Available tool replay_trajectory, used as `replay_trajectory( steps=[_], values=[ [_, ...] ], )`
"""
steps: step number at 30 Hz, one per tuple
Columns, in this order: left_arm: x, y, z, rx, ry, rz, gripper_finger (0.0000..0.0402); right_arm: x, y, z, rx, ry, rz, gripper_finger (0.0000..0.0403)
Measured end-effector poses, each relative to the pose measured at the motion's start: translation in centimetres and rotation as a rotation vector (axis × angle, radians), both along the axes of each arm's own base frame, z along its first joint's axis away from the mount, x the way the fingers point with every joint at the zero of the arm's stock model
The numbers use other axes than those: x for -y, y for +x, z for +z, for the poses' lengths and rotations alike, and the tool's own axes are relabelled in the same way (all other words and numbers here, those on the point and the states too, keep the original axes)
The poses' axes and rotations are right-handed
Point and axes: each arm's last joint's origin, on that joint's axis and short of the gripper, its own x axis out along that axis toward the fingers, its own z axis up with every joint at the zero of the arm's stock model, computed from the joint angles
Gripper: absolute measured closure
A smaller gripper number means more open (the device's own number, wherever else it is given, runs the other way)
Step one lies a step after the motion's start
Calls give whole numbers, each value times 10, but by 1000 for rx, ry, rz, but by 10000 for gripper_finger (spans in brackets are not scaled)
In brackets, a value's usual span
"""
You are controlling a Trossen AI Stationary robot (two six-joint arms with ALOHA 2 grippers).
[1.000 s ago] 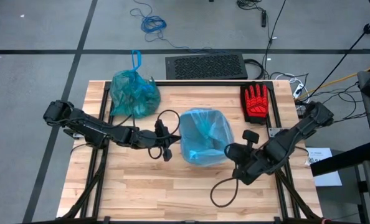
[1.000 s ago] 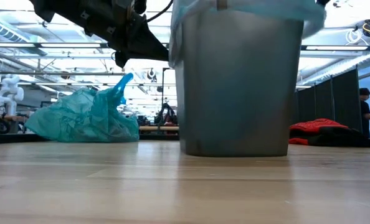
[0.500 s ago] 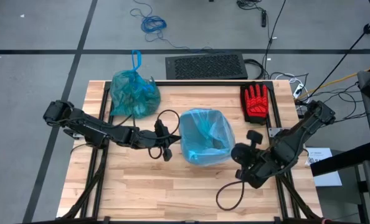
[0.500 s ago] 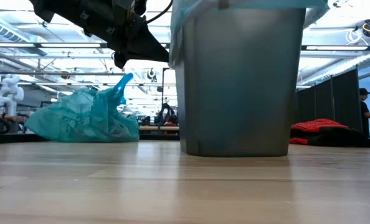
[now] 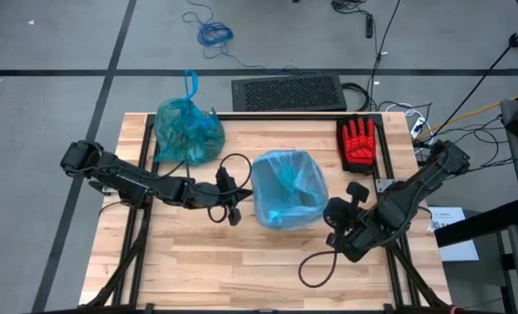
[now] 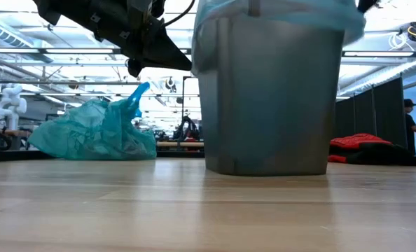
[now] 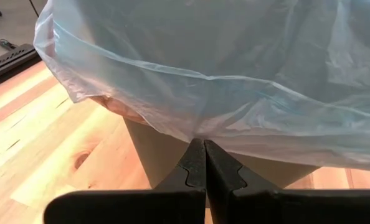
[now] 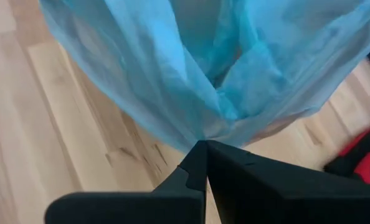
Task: Place trash/remove bag and relplace
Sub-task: Insert the blue trash bag into the trash bin
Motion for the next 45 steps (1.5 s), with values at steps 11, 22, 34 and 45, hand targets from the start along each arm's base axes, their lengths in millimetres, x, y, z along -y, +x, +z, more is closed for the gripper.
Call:
replay_trajectory(
  steps=[11, 22, 34, 45],
  values=[
    [0, 0, 0, -5, 3, 8, 402, -9, -4, 16, 27, 91, 70, 403],
    [0, 0, -1, -9, 4, 8, 402, -15, -8, 19, -8, 195, 65, 338],
    [-1, 0, 5, 36, 24, 9, 402, 8, -13, 18, -43, -82, 13, 332],
    [-31, 1, 4, 208, -39, -27, 402, 1, -3, -20, 12, -111, 38, 402]
  ],
)
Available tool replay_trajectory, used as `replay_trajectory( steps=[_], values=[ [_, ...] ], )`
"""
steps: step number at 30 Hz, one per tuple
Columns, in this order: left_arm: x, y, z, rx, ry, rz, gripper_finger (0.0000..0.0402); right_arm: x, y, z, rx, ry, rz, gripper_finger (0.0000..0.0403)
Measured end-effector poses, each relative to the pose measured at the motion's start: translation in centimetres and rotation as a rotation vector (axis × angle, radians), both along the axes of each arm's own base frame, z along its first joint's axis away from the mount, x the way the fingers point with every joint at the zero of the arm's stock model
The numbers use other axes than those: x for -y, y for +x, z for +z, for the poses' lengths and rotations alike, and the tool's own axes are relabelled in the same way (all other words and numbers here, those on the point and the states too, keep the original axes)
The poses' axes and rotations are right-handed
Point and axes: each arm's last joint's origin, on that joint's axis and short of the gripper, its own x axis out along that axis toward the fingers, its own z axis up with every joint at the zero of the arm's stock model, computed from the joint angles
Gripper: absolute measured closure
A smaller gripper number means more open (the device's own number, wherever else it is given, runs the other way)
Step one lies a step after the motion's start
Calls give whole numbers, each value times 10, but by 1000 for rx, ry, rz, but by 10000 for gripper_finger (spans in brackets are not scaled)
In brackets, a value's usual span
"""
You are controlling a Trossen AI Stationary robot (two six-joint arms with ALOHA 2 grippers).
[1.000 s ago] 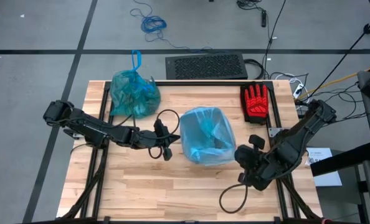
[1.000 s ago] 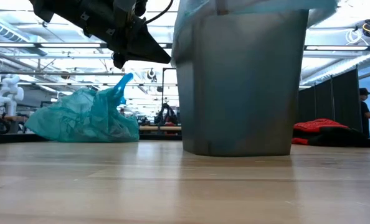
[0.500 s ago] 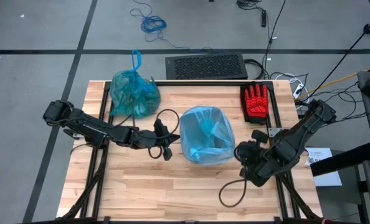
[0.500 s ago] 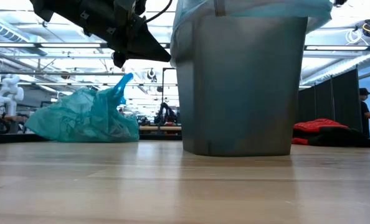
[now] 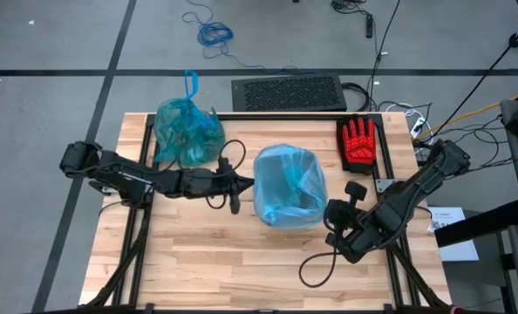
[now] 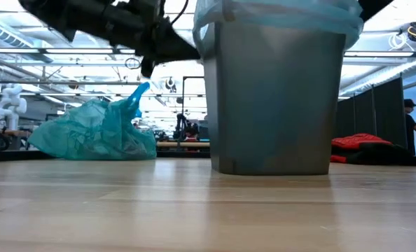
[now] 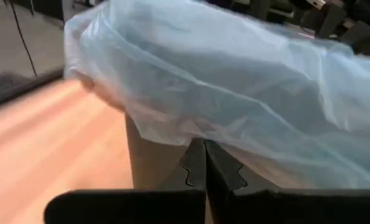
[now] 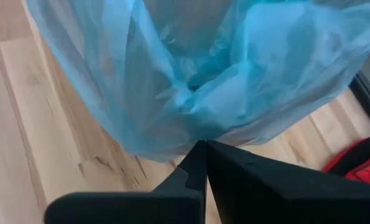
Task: Place trash/remove bag and relplace
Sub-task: Insert the blue trash bag into the trash bin
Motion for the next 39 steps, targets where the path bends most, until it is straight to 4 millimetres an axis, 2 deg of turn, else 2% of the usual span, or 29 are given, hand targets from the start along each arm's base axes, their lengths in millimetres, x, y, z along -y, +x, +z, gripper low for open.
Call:
replay_trajectory(
  steps=[4, 8, 12, 15, 18, 23, 26, 29, 34, 39],
  values=[
    [0, -9, -21, -8, -71, 7, 402, -1, 1, -15, 6, 4, -1, 402],
    [8, -11, -37, -13, -111, -13, 402, 1, 6, -28, 18, 22, -6, 403],
    [16, -11, -47, -66, -80, -22, 402, 4, 8, -37, -27, 45, 5, 403],
    [18, -18, -42, -96, -16, 48, 402, 9, -6, -28, -69, -3, -52, 403],
    [14, -26, -31, -89, 4, 108, 402, 17, -27, -13, -31, -67, -139, 403],
    [11, -34, -8, 15, 34, 124, 402, 32, -48, 0, 222, -107, -232, 403],
    [11, -32, 1, 105, 33, 86, 402, 40, -55, -5, 341, -103, -246, 403],
    [8, -26, 0, 150, 32, 59, 402, 48, -61, -15, 447, -75, -261, 403],
    [-5, -10, -16, 162, -28, 4, 402, 54, -61, -29, 578, -39, -237, 403],
    [-8, 4, -35, 190, -67, -51, 402, 59, -50, -44, 605, -12, -212, 403]
  ],
)
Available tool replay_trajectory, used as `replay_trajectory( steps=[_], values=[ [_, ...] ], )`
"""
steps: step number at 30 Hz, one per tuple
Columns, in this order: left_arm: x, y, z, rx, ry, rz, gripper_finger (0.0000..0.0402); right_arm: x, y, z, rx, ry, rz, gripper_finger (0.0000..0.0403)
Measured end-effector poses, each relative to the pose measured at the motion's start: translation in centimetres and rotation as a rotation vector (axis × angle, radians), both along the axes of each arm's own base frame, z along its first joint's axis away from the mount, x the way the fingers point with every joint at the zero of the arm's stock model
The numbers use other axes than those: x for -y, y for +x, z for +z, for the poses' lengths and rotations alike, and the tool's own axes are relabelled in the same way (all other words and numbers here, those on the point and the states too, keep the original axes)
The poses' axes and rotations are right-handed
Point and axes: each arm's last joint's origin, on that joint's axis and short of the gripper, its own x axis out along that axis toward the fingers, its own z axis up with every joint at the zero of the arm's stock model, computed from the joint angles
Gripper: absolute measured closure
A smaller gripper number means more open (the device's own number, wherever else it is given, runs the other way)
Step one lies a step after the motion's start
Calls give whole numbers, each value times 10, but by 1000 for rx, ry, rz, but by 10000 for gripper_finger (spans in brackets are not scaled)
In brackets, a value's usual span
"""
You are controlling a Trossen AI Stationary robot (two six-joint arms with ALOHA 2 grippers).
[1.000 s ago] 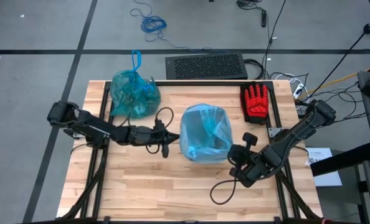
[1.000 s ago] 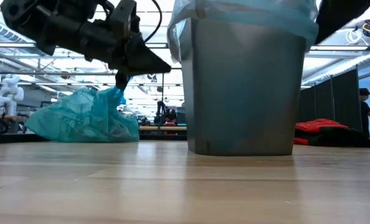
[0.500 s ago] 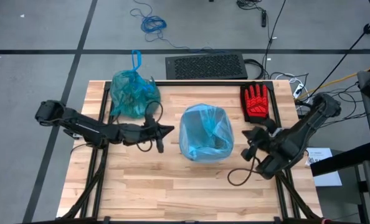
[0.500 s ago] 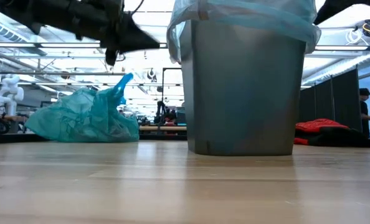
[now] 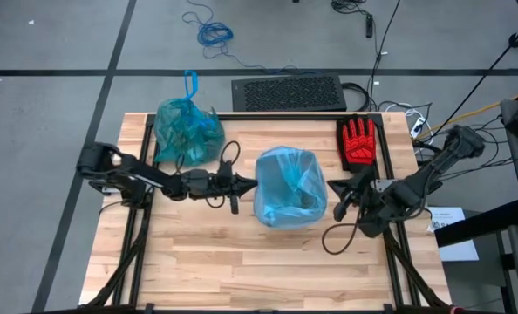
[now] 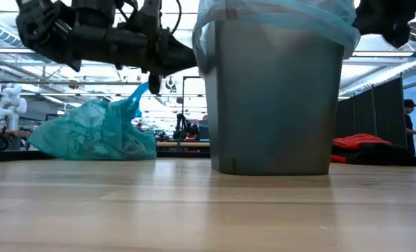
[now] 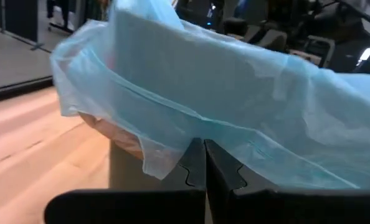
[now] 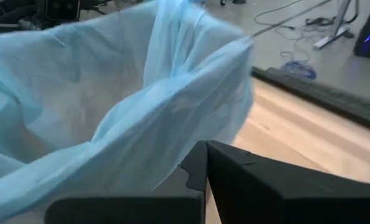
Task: Place trash/remove bag and relplace
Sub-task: Insert the blue trash bag into the trash bin
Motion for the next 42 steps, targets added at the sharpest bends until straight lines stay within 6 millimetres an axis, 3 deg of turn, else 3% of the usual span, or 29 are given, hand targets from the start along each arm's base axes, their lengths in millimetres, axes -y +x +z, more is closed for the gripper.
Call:
replay_trajectory(
  steps=[8, 14, 32, 42],
  values=[
    [2, 13, -24, -57, -54, -31, 402, 12, 22, -26, -23, 78, 80, 403],
    [6, 15, -36, -105, -75, -55, 402, 16, 23, -36, -29, 108, 82, 403],
    [14, 13, -39, -139, -81, -82, 402, 15, 29, -52, -145, 169, 110, 403],
    [12, 7, -32, -205, -35, -53, 402, 17, 21, -38, -85, 202, 153, 403]
  ],
)
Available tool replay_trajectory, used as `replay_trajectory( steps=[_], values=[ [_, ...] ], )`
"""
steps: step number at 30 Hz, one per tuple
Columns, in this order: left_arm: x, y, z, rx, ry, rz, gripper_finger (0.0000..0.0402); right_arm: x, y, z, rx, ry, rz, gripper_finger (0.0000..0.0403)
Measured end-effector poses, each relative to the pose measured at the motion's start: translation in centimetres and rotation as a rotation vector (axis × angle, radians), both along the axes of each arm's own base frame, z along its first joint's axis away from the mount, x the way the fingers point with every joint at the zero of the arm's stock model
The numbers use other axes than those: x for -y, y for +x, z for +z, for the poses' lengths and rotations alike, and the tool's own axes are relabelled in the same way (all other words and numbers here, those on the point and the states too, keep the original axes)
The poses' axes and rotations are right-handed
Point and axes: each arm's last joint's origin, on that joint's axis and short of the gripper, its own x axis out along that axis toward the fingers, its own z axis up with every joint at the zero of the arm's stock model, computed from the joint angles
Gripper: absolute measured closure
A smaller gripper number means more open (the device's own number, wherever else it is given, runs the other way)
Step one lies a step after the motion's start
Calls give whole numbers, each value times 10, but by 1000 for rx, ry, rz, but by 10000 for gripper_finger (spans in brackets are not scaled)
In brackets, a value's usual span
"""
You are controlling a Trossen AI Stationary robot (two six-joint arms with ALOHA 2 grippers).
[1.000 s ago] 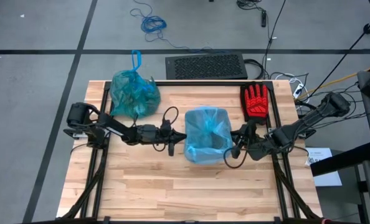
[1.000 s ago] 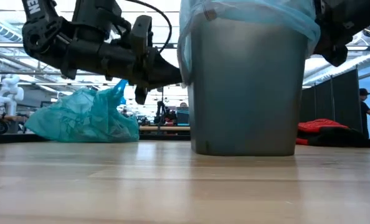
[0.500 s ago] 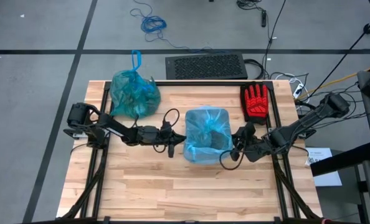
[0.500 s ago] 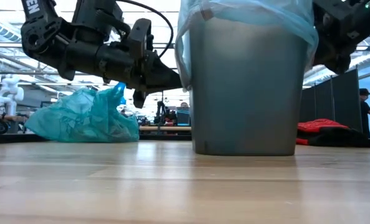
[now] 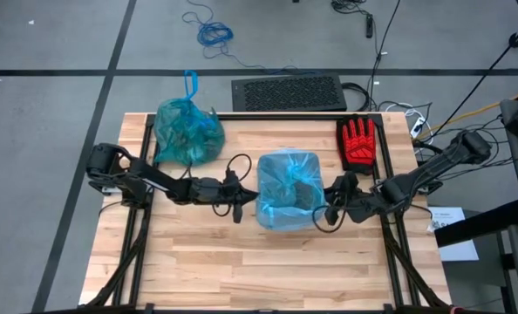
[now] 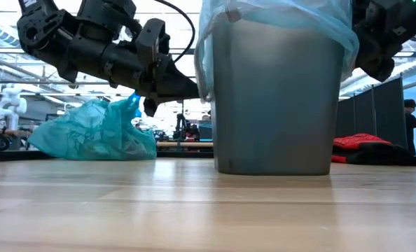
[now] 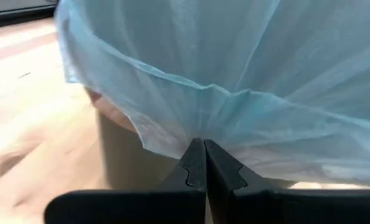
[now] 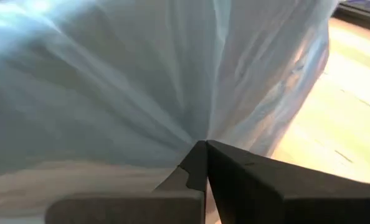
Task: Place trash/remove bag and relplace
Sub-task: Insert the blue trash bag into the trash bin
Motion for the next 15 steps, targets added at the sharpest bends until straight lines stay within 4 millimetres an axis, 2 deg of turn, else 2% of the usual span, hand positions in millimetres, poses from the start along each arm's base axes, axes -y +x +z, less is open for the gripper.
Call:
replay_trajectory(
  steps=[7, 15],
  values=[
    [1, -11, 8, -92, 57, 58, 402, 0, -12, 14, 71, 18, 50, 403],
    [0, -31, 23, -203, 144, 153, 402, 4, -21, 24, 118, -40, 48, 403]
  ],
)
